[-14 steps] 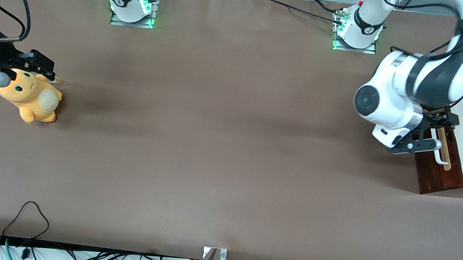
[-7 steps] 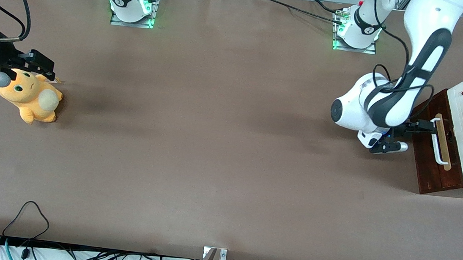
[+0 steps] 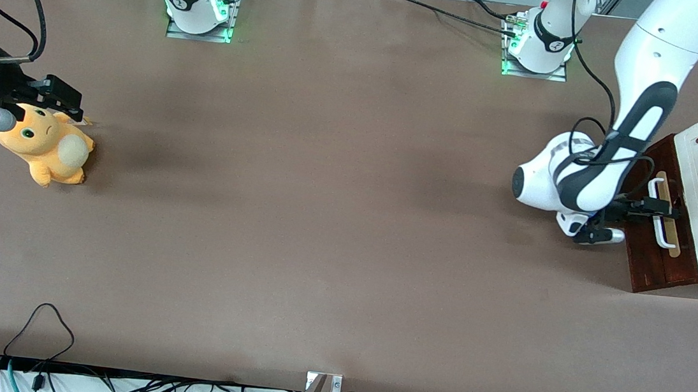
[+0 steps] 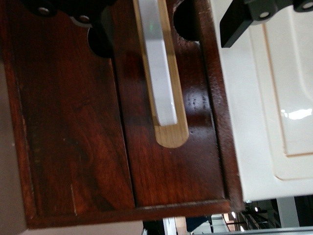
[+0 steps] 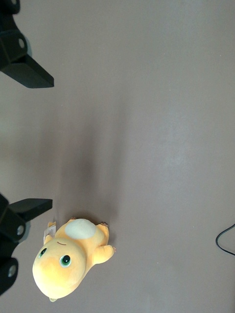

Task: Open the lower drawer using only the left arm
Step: 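Close the left gripper around the white drawer handle, then pull the handle with the left gripper, sliding the drawer out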

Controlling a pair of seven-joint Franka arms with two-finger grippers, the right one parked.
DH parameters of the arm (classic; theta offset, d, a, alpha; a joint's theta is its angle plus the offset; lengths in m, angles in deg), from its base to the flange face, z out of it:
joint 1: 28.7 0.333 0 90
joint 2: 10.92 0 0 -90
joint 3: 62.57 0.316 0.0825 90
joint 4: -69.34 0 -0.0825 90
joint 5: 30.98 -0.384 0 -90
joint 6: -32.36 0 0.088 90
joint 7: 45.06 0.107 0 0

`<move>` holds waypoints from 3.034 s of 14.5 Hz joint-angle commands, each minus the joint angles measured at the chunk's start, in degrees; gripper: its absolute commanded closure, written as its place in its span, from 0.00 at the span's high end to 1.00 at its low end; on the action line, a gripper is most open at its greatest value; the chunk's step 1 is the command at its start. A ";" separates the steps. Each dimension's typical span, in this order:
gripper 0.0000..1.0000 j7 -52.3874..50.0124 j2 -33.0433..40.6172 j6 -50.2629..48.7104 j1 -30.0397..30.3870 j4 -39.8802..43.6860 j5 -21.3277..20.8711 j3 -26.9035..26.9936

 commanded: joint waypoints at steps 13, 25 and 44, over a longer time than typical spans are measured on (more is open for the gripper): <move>0.55 -1.98 -2.09 -2.80 -0.10 0.67 -1.10 -0.77; 0.33 -2.07 -2.09 -2.98 0.43 0.40 -1.01 -0.77; 0.00 -1.37 -2.00 -2.71 -6.59 1.37 -0.40 -5.08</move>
